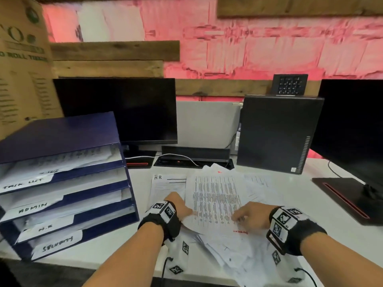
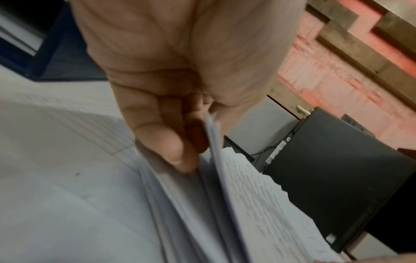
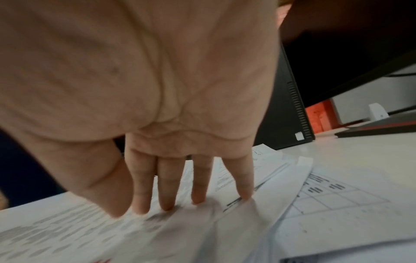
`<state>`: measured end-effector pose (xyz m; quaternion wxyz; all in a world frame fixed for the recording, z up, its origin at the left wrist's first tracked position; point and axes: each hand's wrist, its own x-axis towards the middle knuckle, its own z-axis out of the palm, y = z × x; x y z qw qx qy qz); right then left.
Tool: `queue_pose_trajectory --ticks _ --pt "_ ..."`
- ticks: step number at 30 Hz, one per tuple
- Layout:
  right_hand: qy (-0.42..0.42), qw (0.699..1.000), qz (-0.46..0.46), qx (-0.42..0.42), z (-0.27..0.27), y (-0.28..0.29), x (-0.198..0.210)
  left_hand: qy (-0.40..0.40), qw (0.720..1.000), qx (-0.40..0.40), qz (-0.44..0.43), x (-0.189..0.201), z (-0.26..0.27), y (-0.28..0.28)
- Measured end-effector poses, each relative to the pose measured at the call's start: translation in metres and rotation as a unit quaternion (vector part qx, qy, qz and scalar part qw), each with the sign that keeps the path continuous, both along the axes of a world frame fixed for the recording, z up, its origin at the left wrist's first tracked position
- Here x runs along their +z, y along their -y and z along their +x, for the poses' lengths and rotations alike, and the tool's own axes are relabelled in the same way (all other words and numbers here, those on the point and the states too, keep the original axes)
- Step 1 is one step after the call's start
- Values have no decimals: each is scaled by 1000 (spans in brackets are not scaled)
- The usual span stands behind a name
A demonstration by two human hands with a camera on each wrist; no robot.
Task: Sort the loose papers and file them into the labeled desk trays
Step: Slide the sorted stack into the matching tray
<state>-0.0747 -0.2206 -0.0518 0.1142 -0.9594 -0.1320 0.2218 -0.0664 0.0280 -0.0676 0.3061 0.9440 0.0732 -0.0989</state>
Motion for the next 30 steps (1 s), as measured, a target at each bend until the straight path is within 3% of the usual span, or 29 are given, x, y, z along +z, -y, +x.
queue_pose_trajectory --ticks 5,7,9,11,13,14,17,20,23,30 --pt "77 994 29 -73 14 17 -9 76 994 74 24 9 5 -15" --pt "98 982 74 -144 17 21 -12 108 989 102 -22 13 3 -24" --pt "74 954 196 -216 18 20 -10 142 981 111 -76 17 1 -31" --pt "32 899 351 -259 15 15 -3 173 968 117 -138 20 -2 -30" --pt "7 858 452 -242 12 9 3 200 956 115 -181 24 -4 -23" --pt "22 856 466 -222 10 7 7 208 951 115 -197 24 -3 -19" --pt "114 866 421 -245 8 12 14 186 946 129 -231 23 1 -6" --pt "156 880 346 -286 7 29 18 111 977 93 -158 21 4 6" --pt "167 893 265 -324 11 48 6 42 997 60 -37 8 5 11" --pt "160 894 229 -349 17 63 -14 14 995 85 -58 0 9 23"
